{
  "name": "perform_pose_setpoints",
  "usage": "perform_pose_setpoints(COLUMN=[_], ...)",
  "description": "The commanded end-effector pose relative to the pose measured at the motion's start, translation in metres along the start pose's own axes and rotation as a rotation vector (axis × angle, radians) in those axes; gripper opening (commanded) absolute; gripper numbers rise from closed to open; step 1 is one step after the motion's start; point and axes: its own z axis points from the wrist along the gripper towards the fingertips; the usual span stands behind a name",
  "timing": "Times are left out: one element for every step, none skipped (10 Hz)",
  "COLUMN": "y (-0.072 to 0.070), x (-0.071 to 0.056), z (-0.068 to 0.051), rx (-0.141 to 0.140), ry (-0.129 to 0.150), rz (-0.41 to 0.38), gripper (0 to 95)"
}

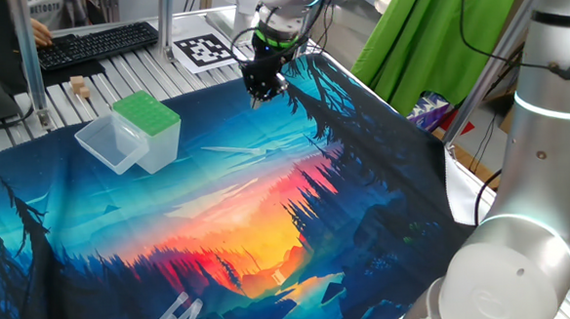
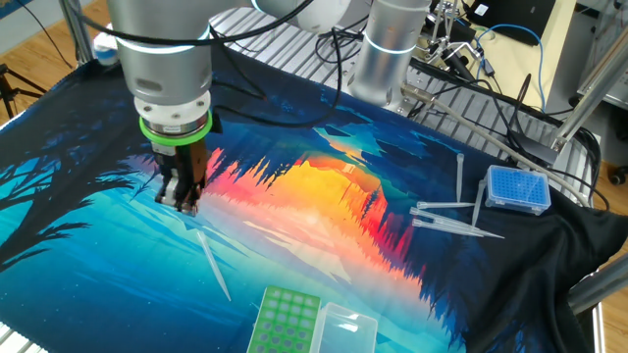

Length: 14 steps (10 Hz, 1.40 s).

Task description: Insert a large pipette tip into the holder for large pipette tips

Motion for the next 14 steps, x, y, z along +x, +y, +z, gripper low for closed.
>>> perform_pose_setpoints(y=[0.0,0.001,0.001,0.001,0.001,0.0,0.0,-0.001,-0.002,-0.002,-0.003,-0.003,-0.003,-0.003], x=[0.002,0.003,0.003,0.003,0.004,0.004,0.004,0.005,0.005,0.005,0.005,0.005,0.005,0.005], z=[0.003,0.005,0.006,0.006,0.007,0.008,0.014,0.019,0.023,0.023,0.026,0.027,0.027,0.027], rx=[-0.001,-0.001,-0.001,-0.004,-0.013,-0.021,-0.036,-0.034,-0.028,-0.026,-0.004,0.002,0.009,0.025], ry=[-0.006,-0.01,-0.014,-0.029,-0.057,-0.086,-0.131,-0.134,-0.124,-0.121,-0.093,-0.089,-0.066,-0.031], rz=[0.583,0.686,0.75,0.865,0.959,0.984,0.987,0.979,0.978,0.977,0.969,0.967,0.962,0.96], gripper=[0.0,0.0,0.0,0.0,0.0,0.0,0.0,0.0,0.0,0.0,0.0,0.0,0.0,0.0])
